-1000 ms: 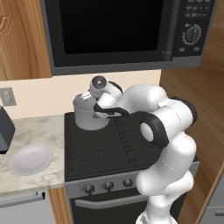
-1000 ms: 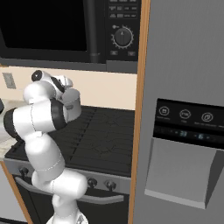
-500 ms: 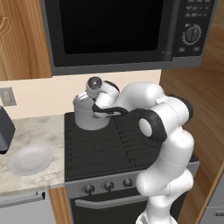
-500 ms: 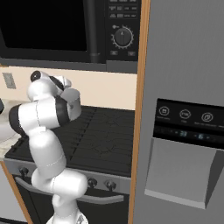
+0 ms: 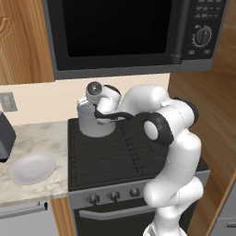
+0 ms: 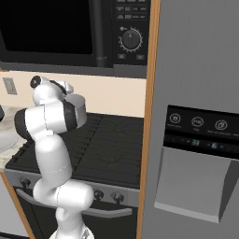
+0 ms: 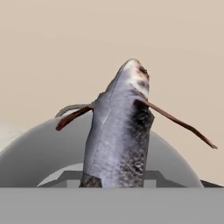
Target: Retrieve the frozen meat and place it in the pot on a burner. Then turn the burner on.
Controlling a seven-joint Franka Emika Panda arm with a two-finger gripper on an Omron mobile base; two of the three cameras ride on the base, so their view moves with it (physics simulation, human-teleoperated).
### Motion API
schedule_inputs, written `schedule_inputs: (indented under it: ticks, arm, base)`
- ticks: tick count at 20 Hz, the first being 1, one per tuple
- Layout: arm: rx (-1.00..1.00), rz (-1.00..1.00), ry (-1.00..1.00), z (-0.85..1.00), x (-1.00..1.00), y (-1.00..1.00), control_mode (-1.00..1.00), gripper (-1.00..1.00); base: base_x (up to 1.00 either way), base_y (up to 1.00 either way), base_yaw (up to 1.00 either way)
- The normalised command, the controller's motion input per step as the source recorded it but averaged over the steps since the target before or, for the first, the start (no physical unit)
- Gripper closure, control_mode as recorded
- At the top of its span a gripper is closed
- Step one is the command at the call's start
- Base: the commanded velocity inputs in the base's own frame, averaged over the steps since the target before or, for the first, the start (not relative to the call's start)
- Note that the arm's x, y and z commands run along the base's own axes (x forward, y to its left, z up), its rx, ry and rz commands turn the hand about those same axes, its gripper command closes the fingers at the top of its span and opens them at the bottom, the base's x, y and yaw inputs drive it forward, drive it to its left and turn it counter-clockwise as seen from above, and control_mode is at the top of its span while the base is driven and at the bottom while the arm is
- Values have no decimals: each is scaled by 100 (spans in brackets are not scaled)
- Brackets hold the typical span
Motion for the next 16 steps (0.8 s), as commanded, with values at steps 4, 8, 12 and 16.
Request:
schedule_inputs:
  ticks: [4, 8, 12, 16]
  arm:
    - [0, 0, 0, -3, 18, 5, -100, 100]
    - [0, 0, 0, -3, 18, 0, -100, 100]
    - [0, 0, 0, -6, 20, 0, -100, 100]
    - [0, 0, 0, -9, 15, 0, -100, 100]
  base:
    - [0, 0, 0]
    - [0, 0, 0]
    - [0, 0, 0]
    - [0, 0, 0]
